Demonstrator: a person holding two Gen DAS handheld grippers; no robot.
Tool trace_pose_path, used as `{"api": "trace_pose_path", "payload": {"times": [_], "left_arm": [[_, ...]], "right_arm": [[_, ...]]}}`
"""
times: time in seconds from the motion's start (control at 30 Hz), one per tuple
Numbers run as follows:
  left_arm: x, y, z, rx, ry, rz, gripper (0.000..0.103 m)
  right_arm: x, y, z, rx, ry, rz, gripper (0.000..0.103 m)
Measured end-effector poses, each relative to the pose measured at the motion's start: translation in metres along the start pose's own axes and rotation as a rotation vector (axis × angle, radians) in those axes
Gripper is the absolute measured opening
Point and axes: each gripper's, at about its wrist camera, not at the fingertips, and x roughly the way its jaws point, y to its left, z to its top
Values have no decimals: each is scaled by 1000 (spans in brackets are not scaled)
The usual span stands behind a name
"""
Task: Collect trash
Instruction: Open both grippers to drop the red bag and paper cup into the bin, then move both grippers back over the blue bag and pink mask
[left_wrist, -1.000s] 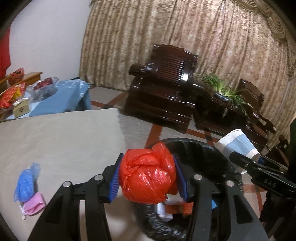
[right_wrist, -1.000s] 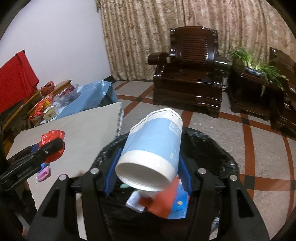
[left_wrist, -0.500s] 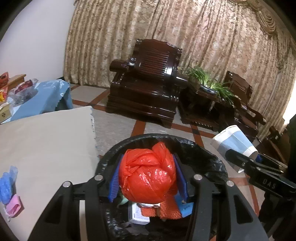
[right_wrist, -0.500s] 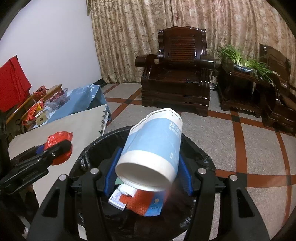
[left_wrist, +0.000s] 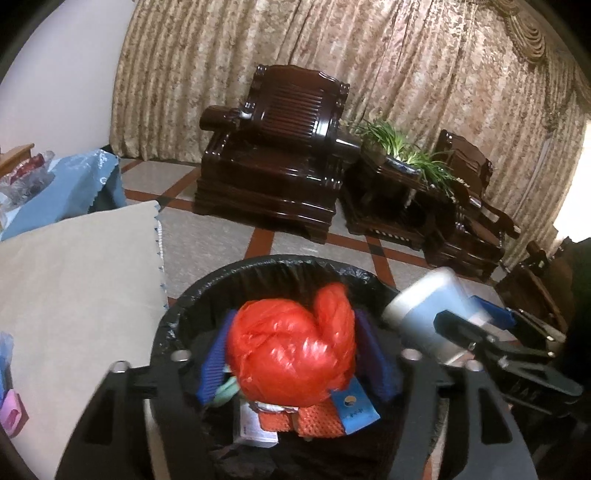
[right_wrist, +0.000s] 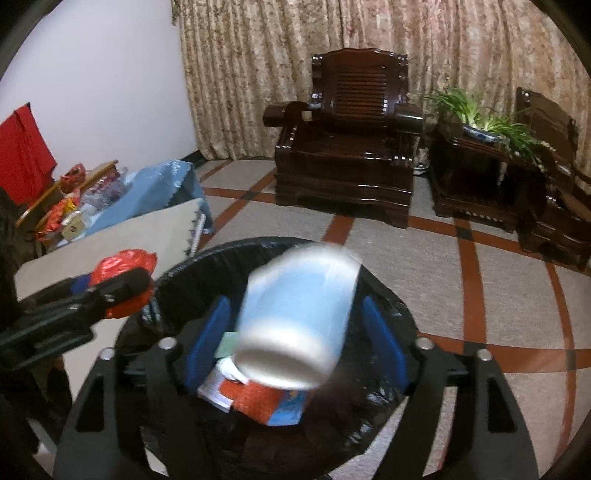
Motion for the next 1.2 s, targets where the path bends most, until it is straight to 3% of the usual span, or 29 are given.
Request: {"api": "trace_pose_path", "payload": {"times": [0.07,0.17,0.37,0.73,1.2], "left_arm": [[-2,2,-1,-3,-2,5,78],[-9,8,-3,-14,-13,24,87],[-33,23,-1,-30,-66,74,97],[-97,75,-6,-79,-146,204,97],[-171,171,-59,-197,-155,416,97]], "right_arm": [[0,-2,-4,5,0,-17,88],[-4,-6,-9,16,-6,-33,94],[-18,-3,-12,55,-22,-17,96],[-32,48,-2,-4,-68,84,97],[-21,152,-2,-144,-46,239,97]]}}
